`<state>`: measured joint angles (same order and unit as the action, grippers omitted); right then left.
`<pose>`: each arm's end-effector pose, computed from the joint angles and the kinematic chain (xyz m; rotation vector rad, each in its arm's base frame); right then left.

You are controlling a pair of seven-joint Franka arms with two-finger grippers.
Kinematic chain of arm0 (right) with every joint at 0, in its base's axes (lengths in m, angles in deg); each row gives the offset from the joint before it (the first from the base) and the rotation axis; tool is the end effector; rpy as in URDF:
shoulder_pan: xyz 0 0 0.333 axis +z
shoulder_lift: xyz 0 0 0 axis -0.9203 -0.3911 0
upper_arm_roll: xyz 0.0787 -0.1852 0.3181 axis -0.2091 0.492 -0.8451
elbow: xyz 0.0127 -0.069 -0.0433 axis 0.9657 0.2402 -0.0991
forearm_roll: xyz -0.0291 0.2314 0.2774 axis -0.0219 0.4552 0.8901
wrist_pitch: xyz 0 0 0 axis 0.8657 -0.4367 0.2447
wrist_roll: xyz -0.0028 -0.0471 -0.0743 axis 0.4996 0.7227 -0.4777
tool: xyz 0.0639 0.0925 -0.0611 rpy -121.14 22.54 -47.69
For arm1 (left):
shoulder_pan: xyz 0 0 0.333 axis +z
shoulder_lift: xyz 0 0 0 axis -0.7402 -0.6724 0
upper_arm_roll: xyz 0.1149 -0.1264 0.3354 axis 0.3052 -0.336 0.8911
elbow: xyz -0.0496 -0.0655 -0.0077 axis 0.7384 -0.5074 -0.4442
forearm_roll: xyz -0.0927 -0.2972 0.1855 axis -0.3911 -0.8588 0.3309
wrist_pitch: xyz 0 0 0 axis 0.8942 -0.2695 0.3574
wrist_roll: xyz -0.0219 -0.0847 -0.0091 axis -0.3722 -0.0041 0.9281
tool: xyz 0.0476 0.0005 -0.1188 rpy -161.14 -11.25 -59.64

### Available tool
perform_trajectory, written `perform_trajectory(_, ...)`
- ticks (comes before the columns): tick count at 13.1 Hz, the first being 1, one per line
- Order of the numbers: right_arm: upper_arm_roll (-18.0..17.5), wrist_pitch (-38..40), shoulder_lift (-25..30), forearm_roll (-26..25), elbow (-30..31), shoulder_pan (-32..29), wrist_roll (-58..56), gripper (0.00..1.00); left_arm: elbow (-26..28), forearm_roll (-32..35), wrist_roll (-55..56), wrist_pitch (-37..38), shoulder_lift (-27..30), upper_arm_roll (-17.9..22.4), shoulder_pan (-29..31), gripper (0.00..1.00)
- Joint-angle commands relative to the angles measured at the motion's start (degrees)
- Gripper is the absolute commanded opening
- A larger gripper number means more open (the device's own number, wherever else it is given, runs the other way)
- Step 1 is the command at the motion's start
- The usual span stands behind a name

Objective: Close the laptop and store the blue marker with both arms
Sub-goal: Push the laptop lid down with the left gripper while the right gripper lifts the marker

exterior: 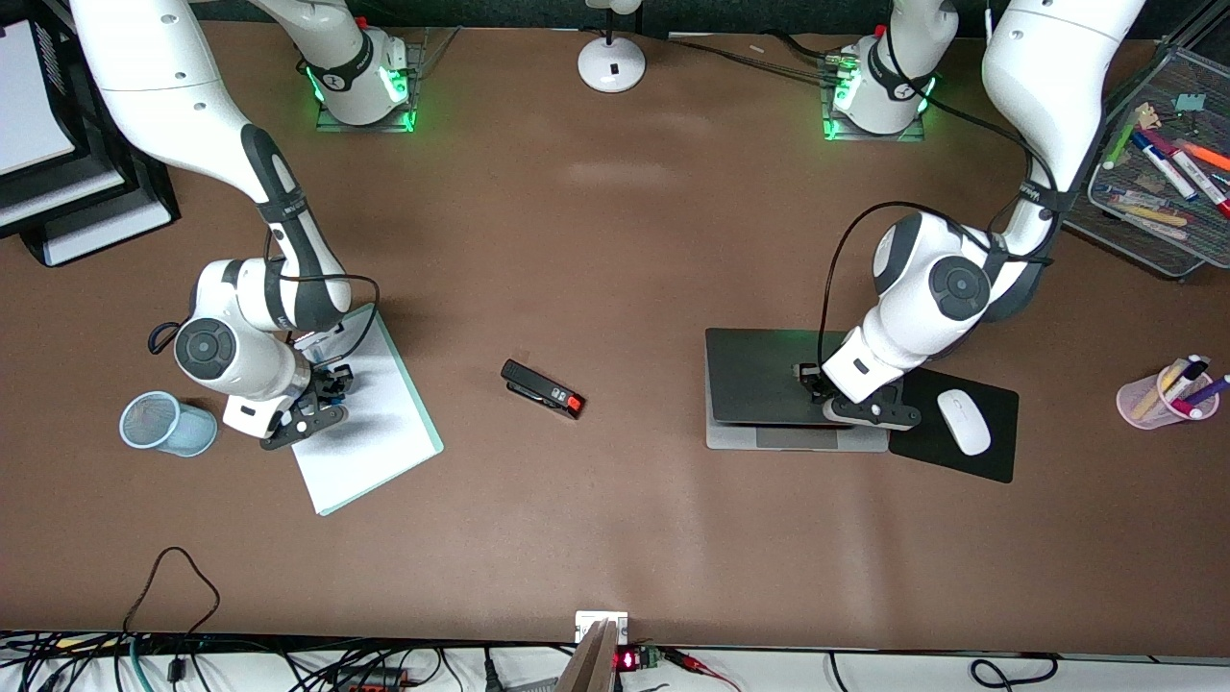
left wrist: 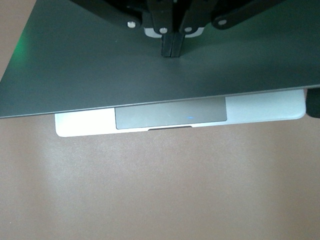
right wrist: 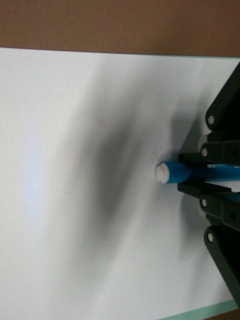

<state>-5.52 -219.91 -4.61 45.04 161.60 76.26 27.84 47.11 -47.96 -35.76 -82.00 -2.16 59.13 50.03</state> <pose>0.6584 0.0539 0.2341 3.0206 0.6739 -0.1164 0.6311 -0.1667 0.3094 2.9760 -0.0949 0.1502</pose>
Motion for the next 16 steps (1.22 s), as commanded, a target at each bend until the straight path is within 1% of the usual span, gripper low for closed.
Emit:
perform_trajectory(1,-0.1,-0.3,-0.5,0.9,-1.4,0.1,-0.6,0.08,-1.6,1.6,-0.2,-1.6,-3.0,-0.3,0.3,0.01)
perform_trajectory(3,-0.1,0.4,0.6,1.0,-3.7,0.1,-0.8,0.03,-1.5,1.6,-0.3,-2.1,-4.2,-0.3,0.3,0.01)
perform_trajectory(4,-0.1,0.6,1.8,0.9,-3.9,0.1,-0.8,0.01,-1.4,1.7,-0.3,-2.0,-4.7,-0.3,0.3,0.01)
perform_trajectory(7,-0.2,1.3,5.8,0.9,-3.9,0.2,-1.7,0.0,-1.0,4.1,-0.5,-2.0,-5.1,-0.3,0.6,0.01)
perform_trajectory(11,-0.1,1.2,9.6,1.2,-3.9,-2.3,-19.7,0.0,0.0,4.2,-0.5,-1.6,-4.9,-0.3,0.6,0.01)
perform_trajectory(12,-0.1,1.2,10.8,2.2,-3.8,-2.8,-23.5,0.0,0.7,4.1,-0.5,-1.5,-4.9,-0.3,0.6,0.01)
perform_trajectory(13,-0.1,2.1,11.6,4.5,-3.8,-3.8,-28.1,0.0,1.2,4.1,-0.5,-1.5,-5.0,-0.3,0.6,0.01)
perform_trajectory(14,-0.2,4.2,12.0,8.4,-3.9,-5.2,-32.8,0.01,1.9,4.1,-0.5,-1.5,-5.0,-0.3,0.6,0.01)
perform_trajectory(15,-0.2,6.1,12.2,14.1,-4.0,-6.3,-37.9,0.01,2.4,4.1,-0.5,-1.5,-4.9,-0.3,0.6,0.01)
perform_trajectory(16,-0.1,7.6,12.2,18.7,-5.0,-7.6,-43.5,0.01,2.9,4.1,-0.5,-1.5,-4.9,-0.3,0.6,0.01)
